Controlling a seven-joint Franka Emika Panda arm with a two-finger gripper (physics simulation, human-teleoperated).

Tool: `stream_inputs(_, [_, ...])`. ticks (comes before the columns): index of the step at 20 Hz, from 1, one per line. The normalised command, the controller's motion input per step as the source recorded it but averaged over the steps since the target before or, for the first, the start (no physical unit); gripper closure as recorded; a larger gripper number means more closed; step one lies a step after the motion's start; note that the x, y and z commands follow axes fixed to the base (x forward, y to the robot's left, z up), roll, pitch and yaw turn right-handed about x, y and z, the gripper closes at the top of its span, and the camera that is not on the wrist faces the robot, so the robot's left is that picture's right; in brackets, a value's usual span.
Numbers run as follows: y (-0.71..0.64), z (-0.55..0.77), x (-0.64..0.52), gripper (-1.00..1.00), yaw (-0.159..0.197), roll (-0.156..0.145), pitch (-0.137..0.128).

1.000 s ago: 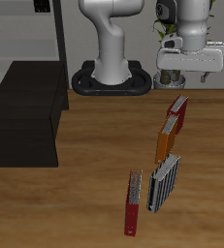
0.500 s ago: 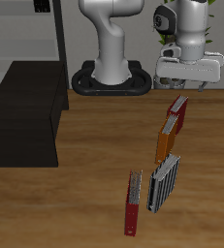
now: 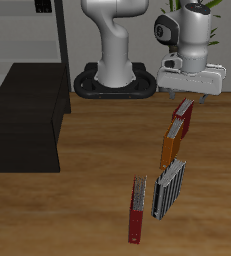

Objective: Place the left red book flat on top of the shelf and place the orange book upright on top of the shelf

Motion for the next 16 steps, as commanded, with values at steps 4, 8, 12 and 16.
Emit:
stream_inputs(4, [-0.09,-0.22,0.13,-1.00,-0.018,-0.020,0.059])
stream_inputs(8, [-0.20,-0.28,0.12,-1.00,-0.010,-0.028,0.051])
stream_inputs(12, [-0.09,-0.20,0.12,-1.00,0.004,-0.011,0.071])
stream_inputs(16, [-0.03,-0.15,0.00,1.00,-0.022,0.008,0.069])
